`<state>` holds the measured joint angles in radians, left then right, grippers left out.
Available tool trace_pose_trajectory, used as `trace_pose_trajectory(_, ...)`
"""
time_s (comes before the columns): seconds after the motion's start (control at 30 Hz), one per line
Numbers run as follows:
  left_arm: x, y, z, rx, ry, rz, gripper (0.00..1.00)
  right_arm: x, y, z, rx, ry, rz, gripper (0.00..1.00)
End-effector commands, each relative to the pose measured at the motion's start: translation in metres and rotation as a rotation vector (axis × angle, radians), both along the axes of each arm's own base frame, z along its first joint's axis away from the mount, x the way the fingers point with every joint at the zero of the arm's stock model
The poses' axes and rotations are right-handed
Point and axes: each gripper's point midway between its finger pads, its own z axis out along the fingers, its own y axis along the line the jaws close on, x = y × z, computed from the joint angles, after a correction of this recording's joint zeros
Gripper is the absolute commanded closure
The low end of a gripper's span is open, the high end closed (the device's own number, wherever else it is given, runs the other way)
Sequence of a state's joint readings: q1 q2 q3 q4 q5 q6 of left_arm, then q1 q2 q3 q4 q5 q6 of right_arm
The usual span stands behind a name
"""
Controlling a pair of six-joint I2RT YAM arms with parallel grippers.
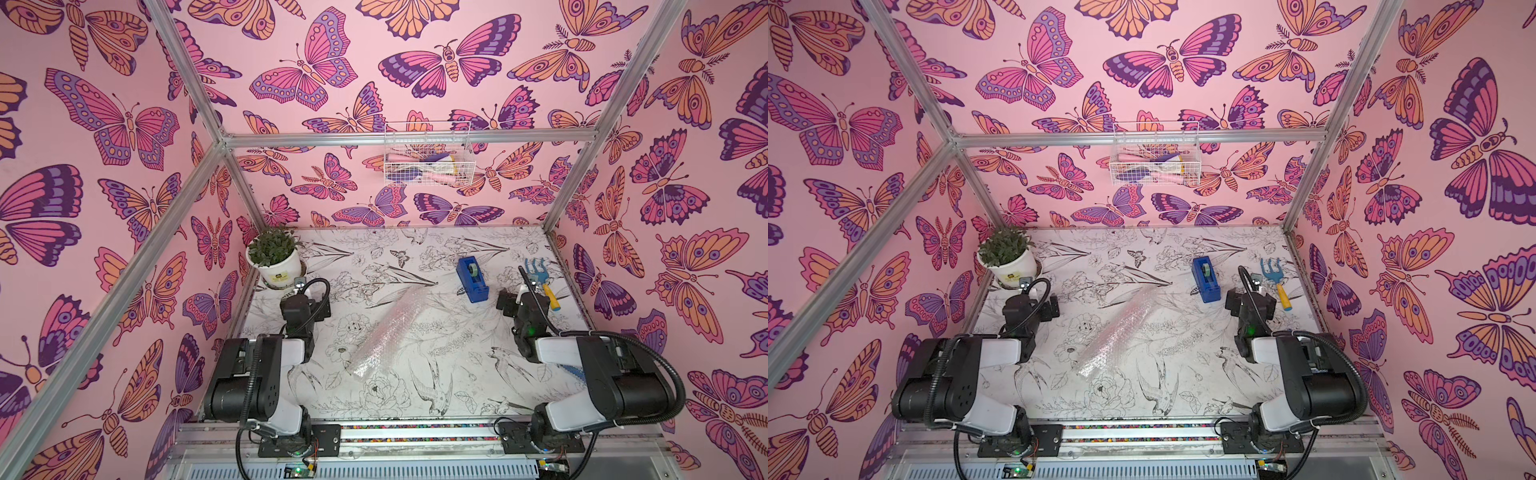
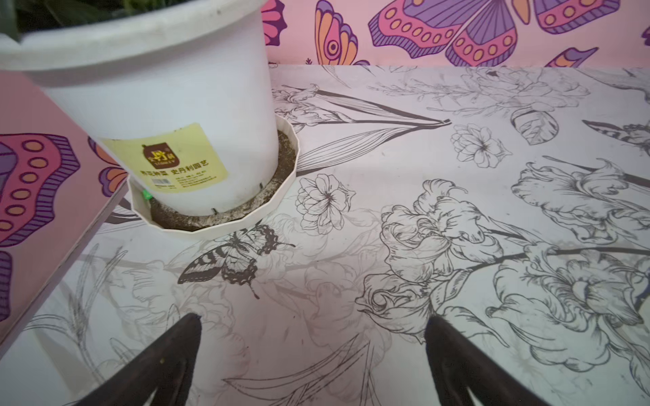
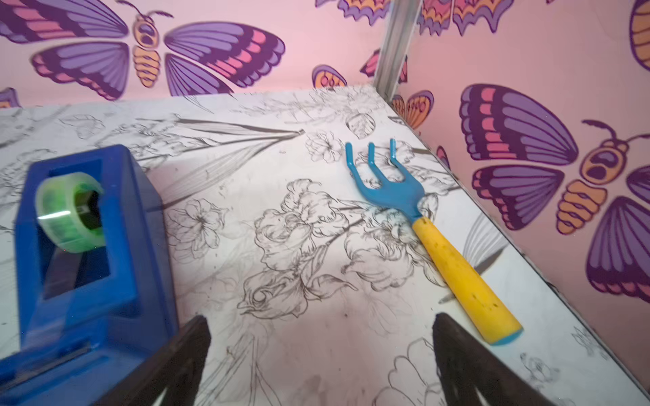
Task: Wrap wine bottles in bubble wrap
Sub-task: Reset both arms
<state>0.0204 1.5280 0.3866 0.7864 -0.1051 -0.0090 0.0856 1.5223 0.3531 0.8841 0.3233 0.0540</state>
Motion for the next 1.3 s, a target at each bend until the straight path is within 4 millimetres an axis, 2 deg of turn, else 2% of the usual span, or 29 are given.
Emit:
trace_pose_trajectory(0.0,0.0063,-0.0107,0.0125,-0.019,-0.089,-0.073,0.00,0.0037,0.0120,0.0106,0.005,-0.034,0.081,0.01)
trace_pose_trajectory(0.33,0.0060,-0.0101,0.0131,-0.018,-0.088,-0.067,0.01,0.0064,0.0044,0.0095,0.015,-0.016,0.035,0.01)
trace_pose_trajectory(1.07,0.0057,-0.0096,0.0131,-0.021,-0.089,-0.066,0.00,0.0071,0.0050,0.0080,0.017,-0.006,0.040,0.01)
trace_pose_trajectory(1.1,0.0058,-0.0101,0.0131,-0.023,-0.090,-0.067,0.03,0.0075,0.0051,0.0077,0.021,-0.005,0.044,0.00)
trace_pose_trajectory(1.13,0.0058,-0.0103,0.0135,-0.023,-0.091,-0.068,0.15,0.0084,0.0058,0.0079,0.028,-0.004,0.051,0.18)
trace_pose_trajectory(1.17,0.0058,-0.0103,0.0137,-0.025,-0.091,-0.067,0.50,0.0091,0.0050,0.0063,0.039,0.004,0.058,0.59)
trace_pose_trajectory(1.2,0.0059,-0.0100,0.0131,-0.022,-0.089,-0.067,1.00,0.0097,0.0049,0.0053,0.053,0.010,0.070,1.00)
trace_pose_trajectory(1.27,0.0061,-0.0098,0.0135,-0.020,-0.090,-0.066,1.00,0.0104,0.0050,0.0056,0.056,0.010,0.071,1.00)
